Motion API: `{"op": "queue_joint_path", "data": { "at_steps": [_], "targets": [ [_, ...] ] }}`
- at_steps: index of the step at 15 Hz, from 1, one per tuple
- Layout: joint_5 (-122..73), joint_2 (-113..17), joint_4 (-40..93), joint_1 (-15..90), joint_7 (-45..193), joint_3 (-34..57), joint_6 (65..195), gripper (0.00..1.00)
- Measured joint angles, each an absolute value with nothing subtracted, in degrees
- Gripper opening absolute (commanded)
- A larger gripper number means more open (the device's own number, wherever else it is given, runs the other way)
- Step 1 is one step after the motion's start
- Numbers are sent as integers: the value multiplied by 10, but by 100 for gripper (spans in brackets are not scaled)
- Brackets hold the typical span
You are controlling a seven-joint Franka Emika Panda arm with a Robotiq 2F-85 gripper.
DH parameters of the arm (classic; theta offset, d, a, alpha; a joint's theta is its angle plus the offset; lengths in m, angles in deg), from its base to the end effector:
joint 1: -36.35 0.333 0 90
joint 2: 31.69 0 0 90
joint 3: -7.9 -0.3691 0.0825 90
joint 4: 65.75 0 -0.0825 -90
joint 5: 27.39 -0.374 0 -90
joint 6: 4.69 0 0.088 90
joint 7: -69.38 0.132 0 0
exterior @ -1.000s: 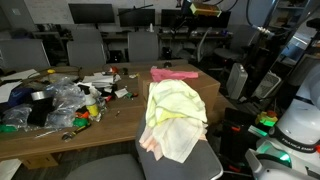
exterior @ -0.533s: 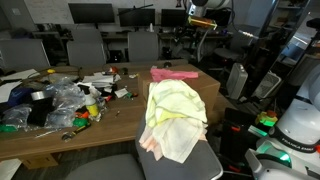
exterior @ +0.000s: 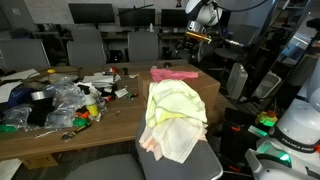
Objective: Move all the clothes from the box to the backrest of the chair
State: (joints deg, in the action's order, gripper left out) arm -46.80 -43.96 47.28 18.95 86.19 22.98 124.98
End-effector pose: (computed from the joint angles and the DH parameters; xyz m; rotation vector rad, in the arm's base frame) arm 0.5273 -0.3087 0.4080 -2.5348 1.4820 -0.1708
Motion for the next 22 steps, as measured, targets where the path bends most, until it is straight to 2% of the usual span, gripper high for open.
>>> {"op": "queue_joint_path", "data": {
  "at_steps": [9,22],
  "targets": [
    [-492,-520,457,152,865,234,1239,100],
    [-488,-561,457,152,887,241,1231,100]
  ]
}}
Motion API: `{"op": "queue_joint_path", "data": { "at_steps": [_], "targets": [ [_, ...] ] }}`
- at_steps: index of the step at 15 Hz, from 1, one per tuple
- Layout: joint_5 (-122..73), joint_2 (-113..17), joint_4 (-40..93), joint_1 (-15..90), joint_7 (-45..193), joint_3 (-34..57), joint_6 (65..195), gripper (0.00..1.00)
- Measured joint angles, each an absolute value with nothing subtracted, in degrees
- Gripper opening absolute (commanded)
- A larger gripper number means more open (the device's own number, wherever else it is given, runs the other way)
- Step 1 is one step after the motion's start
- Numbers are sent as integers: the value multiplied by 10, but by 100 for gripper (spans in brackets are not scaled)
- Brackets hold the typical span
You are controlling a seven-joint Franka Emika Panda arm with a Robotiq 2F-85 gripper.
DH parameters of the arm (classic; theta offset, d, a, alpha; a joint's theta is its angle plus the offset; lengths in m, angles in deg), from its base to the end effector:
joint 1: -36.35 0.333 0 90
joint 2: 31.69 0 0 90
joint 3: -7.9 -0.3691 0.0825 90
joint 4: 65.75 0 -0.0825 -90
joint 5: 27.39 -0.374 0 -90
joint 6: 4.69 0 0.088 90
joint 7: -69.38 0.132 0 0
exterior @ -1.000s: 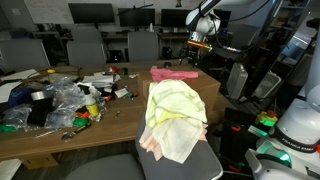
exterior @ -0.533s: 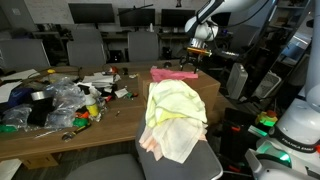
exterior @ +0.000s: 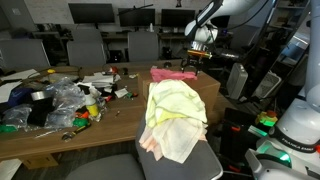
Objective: Move all the clothes from the box to the backrest of the chair
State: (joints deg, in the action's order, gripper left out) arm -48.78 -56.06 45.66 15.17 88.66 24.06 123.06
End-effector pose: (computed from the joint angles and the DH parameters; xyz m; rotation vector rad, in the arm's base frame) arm 0.5093 -0.3526 0.2915 -2.4273 1.6928 0.1241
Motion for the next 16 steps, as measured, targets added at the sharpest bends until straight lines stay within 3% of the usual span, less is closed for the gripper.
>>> {"op": "queue_joint_path", "data": {
  "at_steps": [16],
  "targets": [
    [-452,-567,457,176,901,241,1217,100]
  ]
}}
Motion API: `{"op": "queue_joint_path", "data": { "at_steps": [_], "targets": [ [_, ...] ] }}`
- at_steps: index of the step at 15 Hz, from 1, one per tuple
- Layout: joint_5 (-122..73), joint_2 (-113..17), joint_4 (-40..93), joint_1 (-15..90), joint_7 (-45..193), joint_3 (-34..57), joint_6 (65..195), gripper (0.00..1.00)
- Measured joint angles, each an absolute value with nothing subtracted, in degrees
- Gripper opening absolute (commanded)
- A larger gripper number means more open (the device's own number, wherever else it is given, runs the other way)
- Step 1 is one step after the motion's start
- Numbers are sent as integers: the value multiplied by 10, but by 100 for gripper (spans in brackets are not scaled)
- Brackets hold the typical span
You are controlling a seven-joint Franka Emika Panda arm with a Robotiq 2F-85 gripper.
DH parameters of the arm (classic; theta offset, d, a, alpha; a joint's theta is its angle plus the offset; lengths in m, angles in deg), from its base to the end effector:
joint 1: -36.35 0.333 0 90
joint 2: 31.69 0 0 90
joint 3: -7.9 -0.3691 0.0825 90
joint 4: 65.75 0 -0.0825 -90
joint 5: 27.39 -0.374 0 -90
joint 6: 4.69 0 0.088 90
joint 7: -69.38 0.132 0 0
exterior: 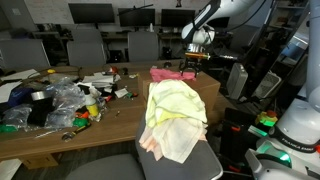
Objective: Move all the clothes from the box to the backrest of the chair
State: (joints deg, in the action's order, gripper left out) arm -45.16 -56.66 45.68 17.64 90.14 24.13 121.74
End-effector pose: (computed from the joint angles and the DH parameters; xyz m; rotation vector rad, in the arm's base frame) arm 0.5186 -0.3303 0.2832 -2.5125 1.6455 0.1969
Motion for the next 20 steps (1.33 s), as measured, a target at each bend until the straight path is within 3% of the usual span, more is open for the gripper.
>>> {"op": "queue_joint_path", "data": {
  "at_steps": [9,11,20],
  "targets": [
    [-426,-585,452,181,917,241,1211,100],
    [-419,-590,449,182,921,241,1207,74],
    [-412,-595,448,183,928,244,1198,5]
  ]
}}
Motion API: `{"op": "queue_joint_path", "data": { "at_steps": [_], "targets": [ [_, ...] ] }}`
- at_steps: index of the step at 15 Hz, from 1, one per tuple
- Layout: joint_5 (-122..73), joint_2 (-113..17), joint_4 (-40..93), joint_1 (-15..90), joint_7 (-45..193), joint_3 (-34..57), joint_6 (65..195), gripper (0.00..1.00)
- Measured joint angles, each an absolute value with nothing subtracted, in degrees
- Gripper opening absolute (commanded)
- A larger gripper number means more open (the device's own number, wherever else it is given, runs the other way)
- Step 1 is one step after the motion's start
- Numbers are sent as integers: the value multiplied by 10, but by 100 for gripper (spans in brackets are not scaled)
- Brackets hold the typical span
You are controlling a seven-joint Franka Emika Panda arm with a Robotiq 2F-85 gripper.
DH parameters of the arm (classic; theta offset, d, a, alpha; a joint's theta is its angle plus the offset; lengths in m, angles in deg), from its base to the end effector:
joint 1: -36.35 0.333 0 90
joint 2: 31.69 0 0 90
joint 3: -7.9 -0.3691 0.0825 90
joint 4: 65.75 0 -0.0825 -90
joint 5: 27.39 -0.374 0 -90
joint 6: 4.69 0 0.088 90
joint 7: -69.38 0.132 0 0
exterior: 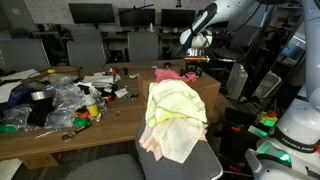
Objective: Move all the clothes from the box to the backrest of the chair
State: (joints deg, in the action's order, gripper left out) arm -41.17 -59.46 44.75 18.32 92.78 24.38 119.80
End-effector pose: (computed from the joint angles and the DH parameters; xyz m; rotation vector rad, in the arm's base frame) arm 0.5174 -0.3272 0.2582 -2.5649 1.6653 0.3164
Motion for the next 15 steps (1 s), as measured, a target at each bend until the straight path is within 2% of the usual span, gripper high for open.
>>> {"op": "queue_joint_path", "data": {
  "at_steps": [2,8,15],
  "targets": [
    [-412,-593,447,183,928,244,1197,0],
    [-412,-551,455,182,928,258,1218,0],
    [-408,-378,527,176,921,295,1305,0]
  ]
}}
